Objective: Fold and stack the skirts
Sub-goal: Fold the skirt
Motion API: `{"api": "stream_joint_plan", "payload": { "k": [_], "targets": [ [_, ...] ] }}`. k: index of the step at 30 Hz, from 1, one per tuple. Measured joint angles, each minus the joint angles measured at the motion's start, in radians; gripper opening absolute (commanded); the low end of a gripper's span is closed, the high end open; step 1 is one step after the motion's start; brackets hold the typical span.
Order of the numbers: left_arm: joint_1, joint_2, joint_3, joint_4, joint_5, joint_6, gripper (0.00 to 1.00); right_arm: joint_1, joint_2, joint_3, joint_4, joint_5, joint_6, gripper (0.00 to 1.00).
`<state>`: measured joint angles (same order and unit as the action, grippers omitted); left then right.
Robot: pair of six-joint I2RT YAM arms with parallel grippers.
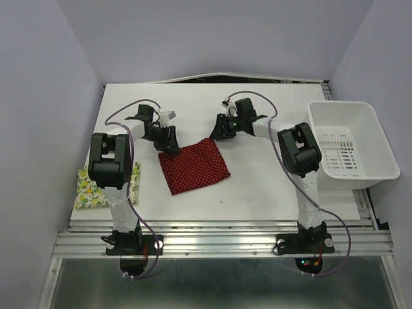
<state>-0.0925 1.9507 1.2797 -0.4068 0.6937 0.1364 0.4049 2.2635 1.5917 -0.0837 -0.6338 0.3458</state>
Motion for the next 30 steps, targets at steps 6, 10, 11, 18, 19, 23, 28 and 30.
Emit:
{"api": "stream_joint_plan", "payload": {
  "k": [6, 10, 11, 18, 19, 23, 28, 30],
  "targets": [
    [-0.011, 0.017, 0.024, 0.005, 0.008, -0.007, 0.5, 0.002, 0.003, 0.002, -0.006, -0.05, -0.002, 0.42],
    [-0.027, 0.033, 0.045, 0.017, 0.014, -0.012, 0.49, 0.002, 0.006, 0.001, -0.015, -0.06, -0.003, 0.38],
    [-0.033, 0.038, 0.046, 0.022, 0.014, -0.015, 0.48, 0.002, 0.008, 0.001, -0.015, -0.063, -0.004, 0.35],
    [-0.051, 0.06, 0.047, 0.059, 0.029, -0.048, 0.26, 0.002, 0.01, -0.005, -0.021, -0.072, -0.011, 0.21],
    [-0.051, 0.061, 0.047, 0.062, 0.028, -0.052, 0.24, 0.002, 0.01, -0.007, -0.021, -0.072, -0.013, 0.17],
    [-0.051, 0.061, 0.045, 0.068, 0.028, -0.06, 0.11, 0.002, 0.01, -0.024, -0.019, -0.062, -0.018, 0.01],
    [-0.051, 0.045, 0.037, 0.061, 0.022, -0.054, 0.03, 0.002, 0.005, -0.037, -0.009, -0.047, -0.019, 0.01],
    [-0.051, 0.014, 0.03, 0.047, 0.017, -0.044, 0.02, 0.002, 0.001, -0.043, -0.006, -0.037, -0.021, 0.01]
  ]
}}
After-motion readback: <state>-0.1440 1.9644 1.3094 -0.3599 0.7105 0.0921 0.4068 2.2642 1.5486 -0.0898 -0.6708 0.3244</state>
